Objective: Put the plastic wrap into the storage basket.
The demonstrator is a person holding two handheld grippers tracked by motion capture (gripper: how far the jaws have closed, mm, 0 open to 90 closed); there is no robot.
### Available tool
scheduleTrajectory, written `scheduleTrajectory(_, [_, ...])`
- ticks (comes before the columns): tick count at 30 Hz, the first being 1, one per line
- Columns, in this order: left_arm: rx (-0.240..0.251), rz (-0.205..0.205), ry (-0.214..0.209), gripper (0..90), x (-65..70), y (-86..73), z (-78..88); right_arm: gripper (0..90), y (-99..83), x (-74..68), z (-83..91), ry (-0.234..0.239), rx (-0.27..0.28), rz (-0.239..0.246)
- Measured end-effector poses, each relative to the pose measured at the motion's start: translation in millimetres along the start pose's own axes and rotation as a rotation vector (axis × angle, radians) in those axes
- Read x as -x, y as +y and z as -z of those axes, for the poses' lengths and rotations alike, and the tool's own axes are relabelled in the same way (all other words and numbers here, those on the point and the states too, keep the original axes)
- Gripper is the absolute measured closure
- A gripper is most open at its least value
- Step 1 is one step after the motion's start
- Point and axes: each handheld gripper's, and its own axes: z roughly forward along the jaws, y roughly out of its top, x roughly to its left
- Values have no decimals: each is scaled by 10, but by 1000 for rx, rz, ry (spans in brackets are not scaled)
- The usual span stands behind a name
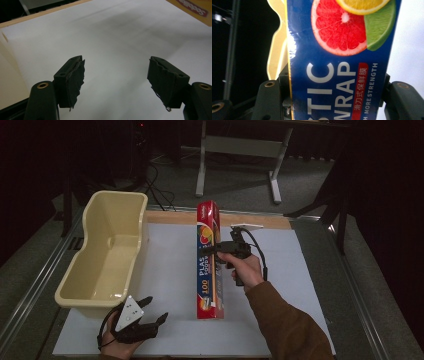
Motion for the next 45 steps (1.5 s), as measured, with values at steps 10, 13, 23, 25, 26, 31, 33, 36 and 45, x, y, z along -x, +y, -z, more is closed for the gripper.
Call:
scheduleTrajectory(10, [7, 0, -3, 295, -2, -2, 6, 399, 191, -168, -176, 46, 26, -25])
scheduleTrajectory(13, [9, -4, -1, 295, 0, -5, 15, 399, 241, -216, -228, 58, 48, -25])
scheduleTrajectory(23, [8, -6, -6, 292, 7, -7, 5, 399, 328, -372, -423, 107, 96, -33])
scheduleTrajectory(25, [8, -11, -9, 290, 12, -14, 0, 399, 329, -400, -479, 122, 94, -31])
scheduleTrajectory(26, [7, -14, -8, 289, 15, -14, 1, 399, 331, -424, -514, 126, 92, -30])
scheduleTrajectory(31, [11, -25, -9, 289, 30, -15, 4, 399, 351, -534, -650, 144, 75, -15])
scheduleTrajectory(33, [13, -26, -8, 289, 28, -16, 7, 399, 355, -572, -699, 154, 71, -13])
scheduleTrajectory(36, [15, -26, -9, 289, 26, -18, 14, 399, 372, -633, -775, 164, 68, -10])
scheduleTrajectory(45, [16, -33, -15, 289, 44, -27, 25, 398, 470, -768, -944, 201, 71, -26])
